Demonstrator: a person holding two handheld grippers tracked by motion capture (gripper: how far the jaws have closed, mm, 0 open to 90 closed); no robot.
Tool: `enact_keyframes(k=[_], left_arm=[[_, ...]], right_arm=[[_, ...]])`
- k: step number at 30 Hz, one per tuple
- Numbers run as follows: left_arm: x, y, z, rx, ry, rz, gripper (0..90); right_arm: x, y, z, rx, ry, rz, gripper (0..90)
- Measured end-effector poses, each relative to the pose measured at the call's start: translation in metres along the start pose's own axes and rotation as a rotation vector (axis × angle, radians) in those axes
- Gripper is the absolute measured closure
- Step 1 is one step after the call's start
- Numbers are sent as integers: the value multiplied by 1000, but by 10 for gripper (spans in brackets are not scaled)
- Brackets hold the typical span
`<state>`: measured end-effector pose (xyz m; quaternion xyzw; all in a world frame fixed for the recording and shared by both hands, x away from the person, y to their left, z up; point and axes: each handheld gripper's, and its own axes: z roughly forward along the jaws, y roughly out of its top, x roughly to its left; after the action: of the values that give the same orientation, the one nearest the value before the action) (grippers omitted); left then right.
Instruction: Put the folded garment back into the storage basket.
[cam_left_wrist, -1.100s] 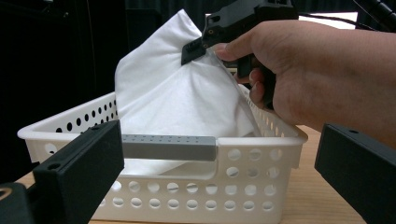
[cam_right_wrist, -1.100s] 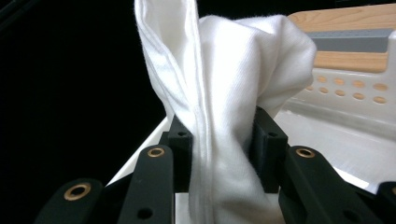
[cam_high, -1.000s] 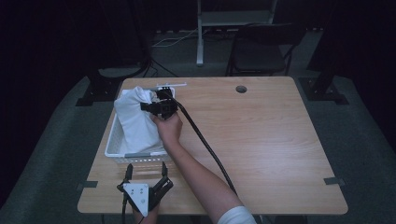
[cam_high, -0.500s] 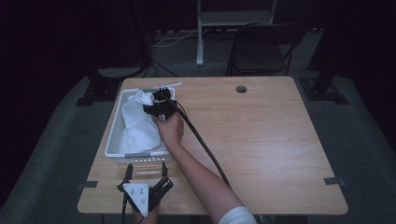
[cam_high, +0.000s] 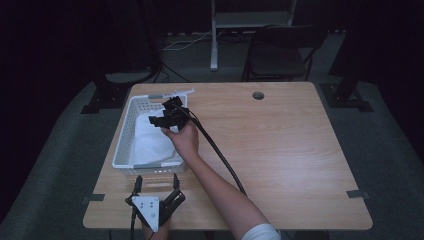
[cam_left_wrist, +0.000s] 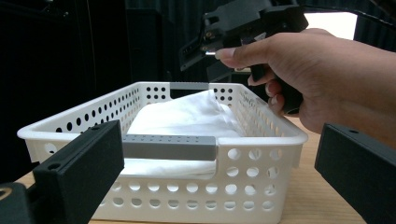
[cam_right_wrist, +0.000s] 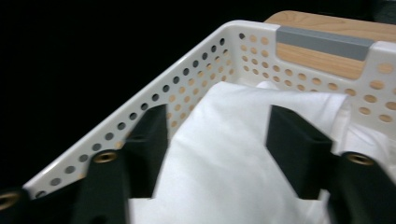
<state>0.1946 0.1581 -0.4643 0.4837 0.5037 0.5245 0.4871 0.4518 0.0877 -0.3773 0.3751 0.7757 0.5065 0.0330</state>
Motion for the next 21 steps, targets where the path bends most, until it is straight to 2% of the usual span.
enact_keyframes(k=[5,7,8,9,10,12,13,15,17,18,21], left_arm=[[0,0,0,0,0,-1,22],[0,0,0,1,1,-1,22],[0,0,0,1,0,-1,22],[0,0,0,2,0,-1,22],[0,0,0,1,0,-1,22],[0,0,0,2,1,0,22],[0,0,0,3,1,0,22],[0,0,0,4,1,0,22],[0,0,1,8,1,1,22],[0,0,1,8,1,1,22],[0,0,1,12,1,1,22]], right_arm=[[-2,-4,-8,-80,32,24,248],[-3,-4,-9,-86,36,33,217],[-4,-5,-10,-70,51,29,199],[-4,-5,-10,-61,56,9,141],[-3,-6,-10,-56,64,-14,132],[-3,-7,-10,-41,65,-19,129],[-2,-7,-11,-46,77,-27,118],[0,-9,-15,-79,60,-37,111],[0,-9,-19,-100,71,-45,101],[1,-8,-20,-107,57,-58,24],[4,-7,-26,-115,53,-83,15]])
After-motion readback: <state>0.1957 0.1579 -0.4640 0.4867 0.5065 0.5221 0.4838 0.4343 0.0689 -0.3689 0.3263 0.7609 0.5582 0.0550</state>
